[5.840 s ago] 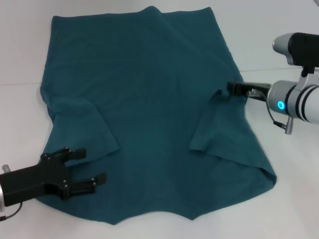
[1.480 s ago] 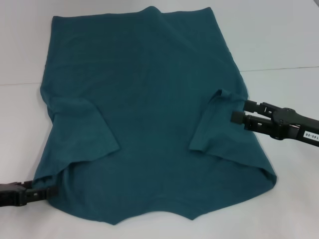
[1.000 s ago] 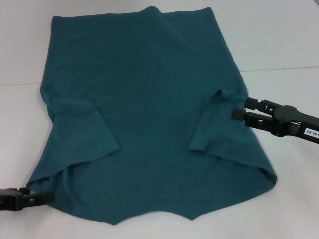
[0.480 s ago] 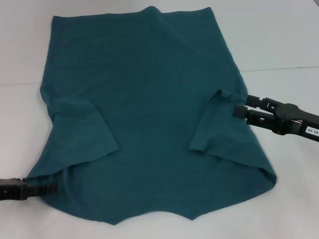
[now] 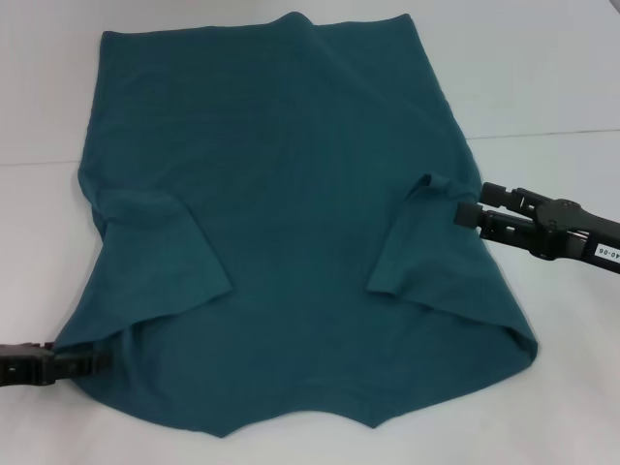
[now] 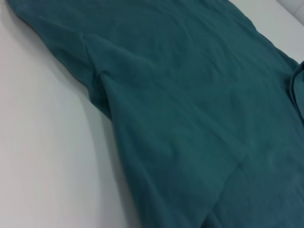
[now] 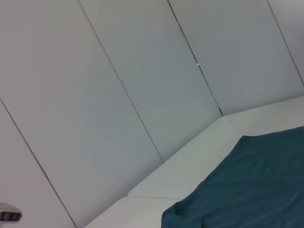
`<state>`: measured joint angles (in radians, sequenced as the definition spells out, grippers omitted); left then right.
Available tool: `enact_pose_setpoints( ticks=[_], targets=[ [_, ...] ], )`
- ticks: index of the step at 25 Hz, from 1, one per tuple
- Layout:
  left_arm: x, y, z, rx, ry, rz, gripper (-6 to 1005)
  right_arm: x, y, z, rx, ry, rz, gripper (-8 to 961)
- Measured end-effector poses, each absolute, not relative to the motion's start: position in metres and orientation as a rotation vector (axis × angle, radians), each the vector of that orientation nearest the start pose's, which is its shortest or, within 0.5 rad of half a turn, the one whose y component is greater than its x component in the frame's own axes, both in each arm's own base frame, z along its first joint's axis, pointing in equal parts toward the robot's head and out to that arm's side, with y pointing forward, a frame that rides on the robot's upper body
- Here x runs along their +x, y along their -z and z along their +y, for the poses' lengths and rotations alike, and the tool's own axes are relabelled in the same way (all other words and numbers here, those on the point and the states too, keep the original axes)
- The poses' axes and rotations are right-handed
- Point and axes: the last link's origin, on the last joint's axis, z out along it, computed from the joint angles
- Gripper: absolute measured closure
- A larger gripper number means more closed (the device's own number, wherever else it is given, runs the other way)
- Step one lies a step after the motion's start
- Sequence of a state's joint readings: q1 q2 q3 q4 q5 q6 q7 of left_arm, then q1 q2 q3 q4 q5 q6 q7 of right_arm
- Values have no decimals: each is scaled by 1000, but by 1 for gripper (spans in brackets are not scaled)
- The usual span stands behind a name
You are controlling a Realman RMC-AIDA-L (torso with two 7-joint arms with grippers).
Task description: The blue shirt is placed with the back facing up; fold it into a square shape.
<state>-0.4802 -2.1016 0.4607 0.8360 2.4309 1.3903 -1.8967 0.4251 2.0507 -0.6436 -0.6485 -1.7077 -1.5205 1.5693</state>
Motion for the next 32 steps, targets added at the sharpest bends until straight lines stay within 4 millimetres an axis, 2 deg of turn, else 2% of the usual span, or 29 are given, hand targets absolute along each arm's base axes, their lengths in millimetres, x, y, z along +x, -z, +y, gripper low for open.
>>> enact_pose_setpoints(
  ticks=[6, 12, 29, 32],
  targets=[
    [-339, -33, 323, -2323, 257, -1328, 66, 284, -43, 330, -2337, -1035, 944, 25],
    [-339, -34, 323, -2326, 246, -1330, 213, 283, -43, 329, -2340, -1037, 944, 25],
    [-339, -33, 326, -2305, 249, -1338, 905, 287, -42, 327, -2332, -1032, 954, 25],
    [-340, -33, 326, -2302, 251, -1341, 929, 287, -42, 327, -2332, -1029, 956, 25]
  ],
)
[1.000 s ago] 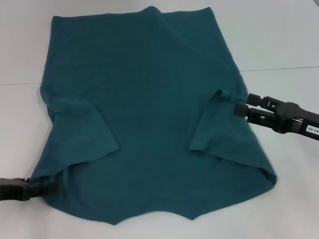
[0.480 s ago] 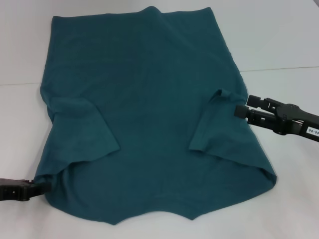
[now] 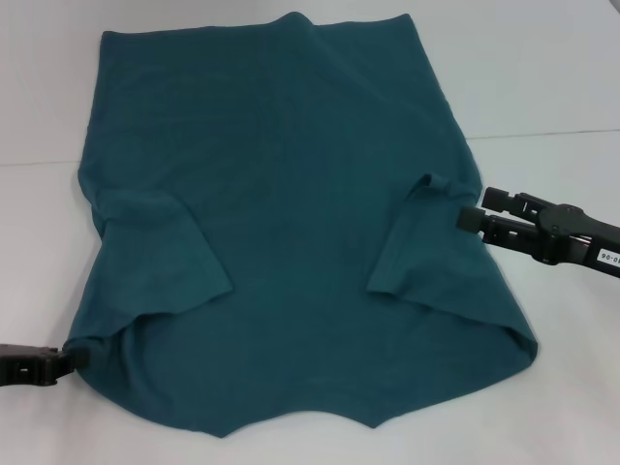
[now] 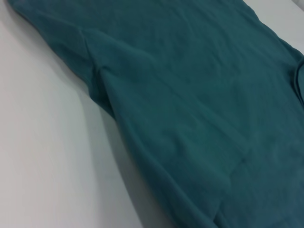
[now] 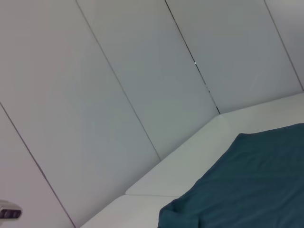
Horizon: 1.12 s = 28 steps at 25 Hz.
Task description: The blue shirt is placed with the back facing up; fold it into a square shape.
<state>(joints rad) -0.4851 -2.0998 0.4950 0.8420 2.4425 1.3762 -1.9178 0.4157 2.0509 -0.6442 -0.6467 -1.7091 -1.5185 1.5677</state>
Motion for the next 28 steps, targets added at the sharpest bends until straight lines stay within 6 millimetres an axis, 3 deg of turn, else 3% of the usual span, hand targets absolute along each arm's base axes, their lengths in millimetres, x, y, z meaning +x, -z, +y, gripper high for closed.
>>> enact_pose_setpoints(
  ticks=[6, 17, 28],
  targets=[
    [-341, -34, 322, -2307, 253, -1355, 970, 295, -44, 328, -2329, -968, 1067, 26],
    [-342, -40, 314, -2319, 273, -1371, 971, 325, -63, 327, -2205, -705, 1547, 51],
    [-342, -40, 314, -2322, 273, -1366, 970, 346, -51, 326, -2109, -527, 1658, 76]
  ],
)
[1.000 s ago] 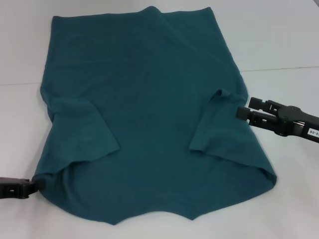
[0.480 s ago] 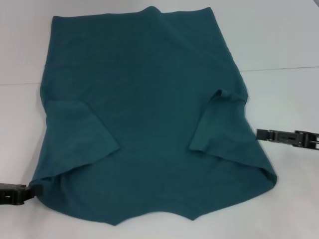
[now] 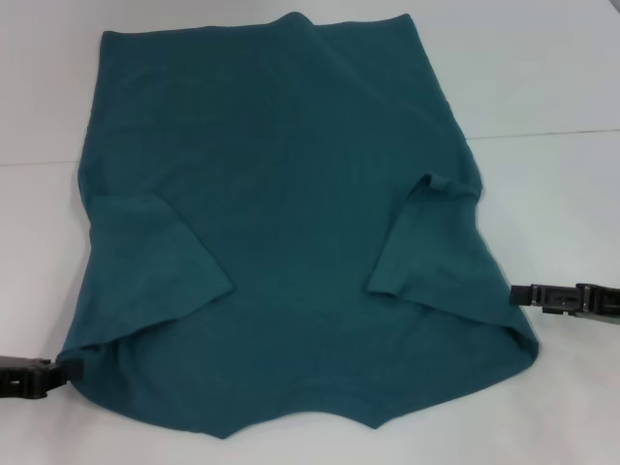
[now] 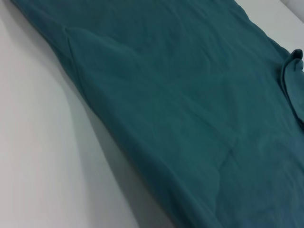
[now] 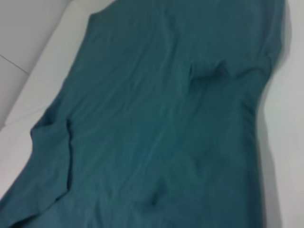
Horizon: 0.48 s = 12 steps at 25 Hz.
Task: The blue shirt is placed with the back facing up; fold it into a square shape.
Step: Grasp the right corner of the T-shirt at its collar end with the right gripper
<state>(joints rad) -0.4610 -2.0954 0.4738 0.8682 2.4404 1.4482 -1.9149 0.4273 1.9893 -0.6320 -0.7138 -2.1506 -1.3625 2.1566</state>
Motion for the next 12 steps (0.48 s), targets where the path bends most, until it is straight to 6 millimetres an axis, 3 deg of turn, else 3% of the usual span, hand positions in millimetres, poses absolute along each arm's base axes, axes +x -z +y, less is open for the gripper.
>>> enact_pose_setpoints(
  ticks=[12],
  targets=[
    [-340, -39, 316, -2324, 274, -1364, 971, 349, -42, 328, -2086, -466, 1678, 77]
  ],
)
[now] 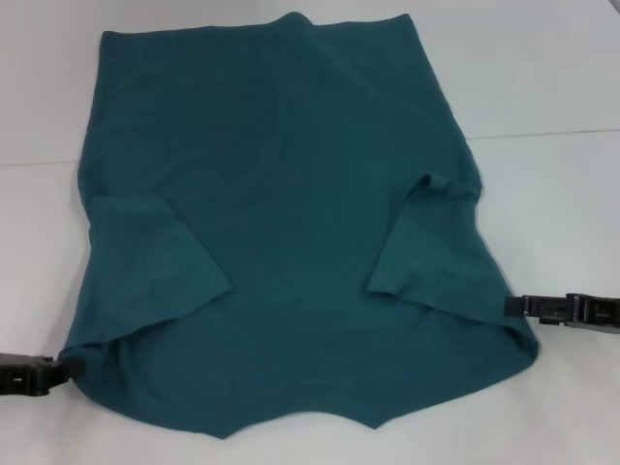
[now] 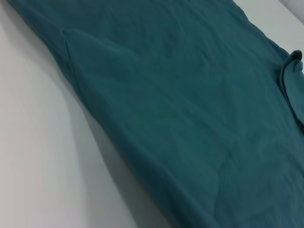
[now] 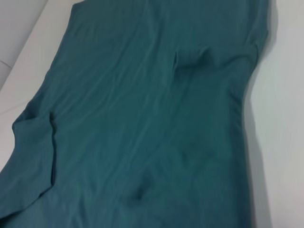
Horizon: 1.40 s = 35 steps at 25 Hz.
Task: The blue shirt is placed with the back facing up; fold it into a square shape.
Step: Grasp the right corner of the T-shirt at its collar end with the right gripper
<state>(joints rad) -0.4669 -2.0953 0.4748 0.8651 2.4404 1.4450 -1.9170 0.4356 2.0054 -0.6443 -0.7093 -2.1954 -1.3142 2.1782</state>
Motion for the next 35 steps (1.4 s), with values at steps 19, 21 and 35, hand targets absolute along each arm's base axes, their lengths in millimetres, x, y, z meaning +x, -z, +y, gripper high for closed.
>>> enact_pose_setpoints(
  ticks=[19, 21, 35],
  targets=[
    [-340, -39, 317, -2327, 274, -1357, 971, 342, -27, 332, -2114, -432, 1684, 75],
    [-340, -38, 317, -2327, 274, -1358, 971, 340, -26, 332, -2122, -431, 1683, 76],
    [-340, -38, 318, -2321, 274, -1356, 971, 319, -16, 334, -2231, -469, 1673, 75]
  ],
)
